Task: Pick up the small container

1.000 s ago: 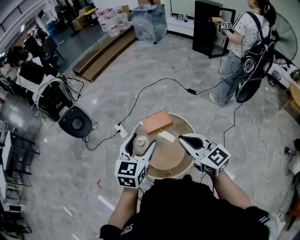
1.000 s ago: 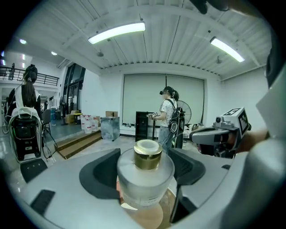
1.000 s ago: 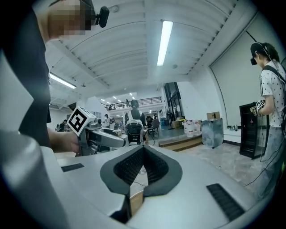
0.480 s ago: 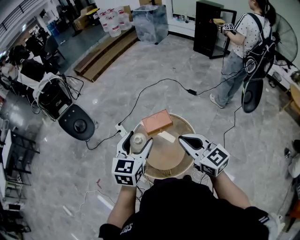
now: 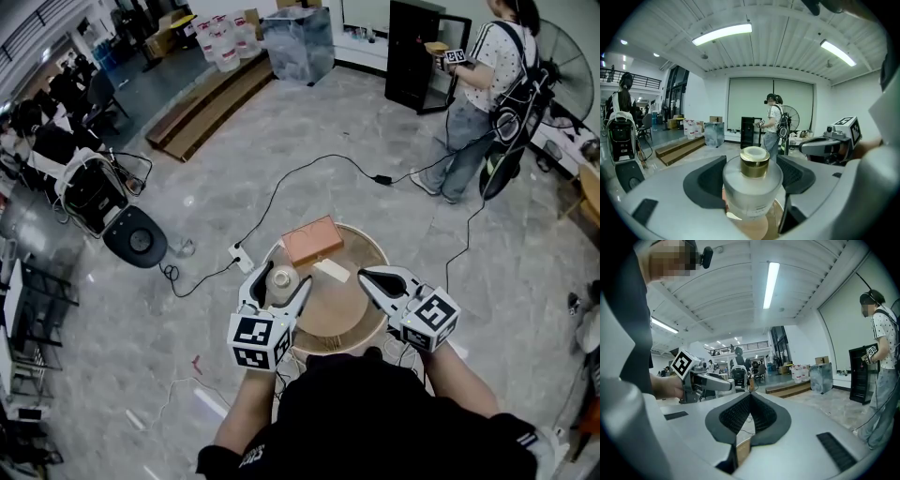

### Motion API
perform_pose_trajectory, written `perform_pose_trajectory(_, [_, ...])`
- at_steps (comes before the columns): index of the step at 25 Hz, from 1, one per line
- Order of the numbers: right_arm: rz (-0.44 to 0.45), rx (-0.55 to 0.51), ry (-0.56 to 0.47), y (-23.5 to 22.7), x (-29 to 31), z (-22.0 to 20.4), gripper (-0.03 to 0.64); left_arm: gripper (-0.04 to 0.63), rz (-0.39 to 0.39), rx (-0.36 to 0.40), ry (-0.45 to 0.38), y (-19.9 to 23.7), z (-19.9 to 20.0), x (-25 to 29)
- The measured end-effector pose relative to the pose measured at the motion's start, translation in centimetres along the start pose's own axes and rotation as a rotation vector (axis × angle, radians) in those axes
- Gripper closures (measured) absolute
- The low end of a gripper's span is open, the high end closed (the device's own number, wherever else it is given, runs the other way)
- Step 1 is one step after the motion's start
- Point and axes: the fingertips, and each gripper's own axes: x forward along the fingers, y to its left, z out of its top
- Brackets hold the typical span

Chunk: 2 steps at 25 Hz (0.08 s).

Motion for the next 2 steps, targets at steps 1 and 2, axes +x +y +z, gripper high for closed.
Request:
perform_pose_trajectory(1, [-0.008,0.004,0.006,-0.11,-0.14,0.25,0.606,0.252,-0.002,-0.003,0.003,-0.16,0.16,0.01])
perform_pose_trajectory(2, [-0.016,0.008,0.013,-0.22,-0.28,0.52,0.606,0.252,-0.005,-0.005,0.005,-0.30,0.33,-0.01])
